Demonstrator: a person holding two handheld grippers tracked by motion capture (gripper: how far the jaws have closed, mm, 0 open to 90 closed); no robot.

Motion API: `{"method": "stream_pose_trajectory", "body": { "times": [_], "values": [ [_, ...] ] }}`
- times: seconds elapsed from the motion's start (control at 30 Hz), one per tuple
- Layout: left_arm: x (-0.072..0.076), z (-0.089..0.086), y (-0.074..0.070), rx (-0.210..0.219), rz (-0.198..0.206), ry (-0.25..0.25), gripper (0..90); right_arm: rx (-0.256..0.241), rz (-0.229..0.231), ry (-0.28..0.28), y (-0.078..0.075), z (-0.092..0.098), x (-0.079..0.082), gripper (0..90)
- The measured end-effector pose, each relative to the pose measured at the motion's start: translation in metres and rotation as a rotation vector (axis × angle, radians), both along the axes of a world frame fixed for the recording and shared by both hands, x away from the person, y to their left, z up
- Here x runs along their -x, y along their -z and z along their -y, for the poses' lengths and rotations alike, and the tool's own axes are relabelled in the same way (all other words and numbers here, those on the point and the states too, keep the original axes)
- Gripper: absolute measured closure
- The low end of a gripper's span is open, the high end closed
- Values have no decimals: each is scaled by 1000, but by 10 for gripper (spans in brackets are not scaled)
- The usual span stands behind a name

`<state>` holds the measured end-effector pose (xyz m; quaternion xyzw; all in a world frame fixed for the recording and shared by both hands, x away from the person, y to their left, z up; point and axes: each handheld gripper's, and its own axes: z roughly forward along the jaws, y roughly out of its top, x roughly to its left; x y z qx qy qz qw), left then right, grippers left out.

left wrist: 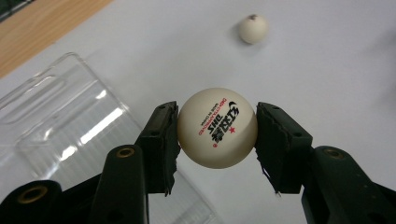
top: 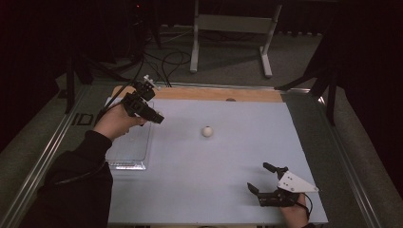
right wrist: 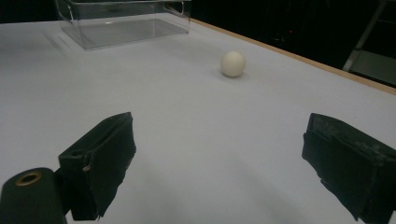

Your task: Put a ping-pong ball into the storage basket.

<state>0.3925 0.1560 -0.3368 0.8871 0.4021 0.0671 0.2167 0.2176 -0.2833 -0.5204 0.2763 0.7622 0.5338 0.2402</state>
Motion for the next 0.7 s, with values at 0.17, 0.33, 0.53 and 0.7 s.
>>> {"method": "stream_pose_trajectory", "body": {
  "times": [0.17,0.33,0.53,0.7],
  "values": [
    [-8,-13,3,14,0,-72,517,1,-1,-1,0,0,0,92],
    [-16,-26,10,17,-9,-134,517,2,1,-2,0,0,0,92],
    [-23,-37,15,16,-8,-197,516,1,-2,-3,0,0,0,92],
    [-27,-42,18,16,13,-257,517,3,-3,-4,0,0,0,92]
  ]
}}
